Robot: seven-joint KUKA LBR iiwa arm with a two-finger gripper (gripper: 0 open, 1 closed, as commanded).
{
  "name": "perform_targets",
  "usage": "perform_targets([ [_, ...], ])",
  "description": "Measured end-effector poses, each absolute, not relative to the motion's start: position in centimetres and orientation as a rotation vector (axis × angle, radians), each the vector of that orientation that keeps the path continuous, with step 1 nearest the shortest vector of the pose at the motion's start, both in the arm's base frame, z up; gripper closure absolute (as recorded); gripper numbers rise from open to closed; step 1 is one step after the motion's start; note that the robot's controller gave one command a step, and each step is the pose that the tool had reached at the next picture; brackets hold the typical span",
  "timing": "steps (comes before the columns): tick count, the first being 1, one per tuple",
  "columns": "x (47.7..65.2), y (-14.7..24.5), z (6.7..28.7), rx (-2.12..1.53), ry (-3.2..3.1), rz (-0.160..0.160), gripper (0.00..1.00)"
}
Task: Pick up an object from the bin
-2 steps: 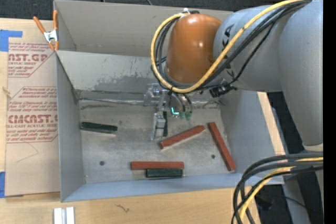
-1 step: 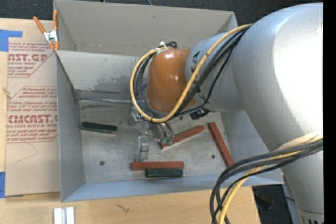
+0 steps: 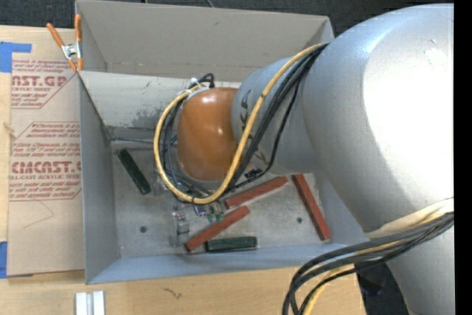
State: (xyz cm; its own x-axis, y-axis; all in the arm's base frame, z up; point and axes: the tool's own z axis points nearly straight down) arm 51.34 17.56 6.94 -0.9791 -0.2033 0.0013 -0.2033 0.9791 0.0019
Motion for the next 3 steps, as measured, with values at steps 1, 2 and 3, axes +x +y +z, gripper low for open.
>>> perform_targets([
  [1,49.6,15.4,7.1,0.755,-3.051,-0.001,0.00],
  [2,52.2,16.4,9.3,0.757,-3.054,-0.002,0.00],
  [3,49.4,18.6,6.9,1.140,-2.928,-0.003,0.00],
])
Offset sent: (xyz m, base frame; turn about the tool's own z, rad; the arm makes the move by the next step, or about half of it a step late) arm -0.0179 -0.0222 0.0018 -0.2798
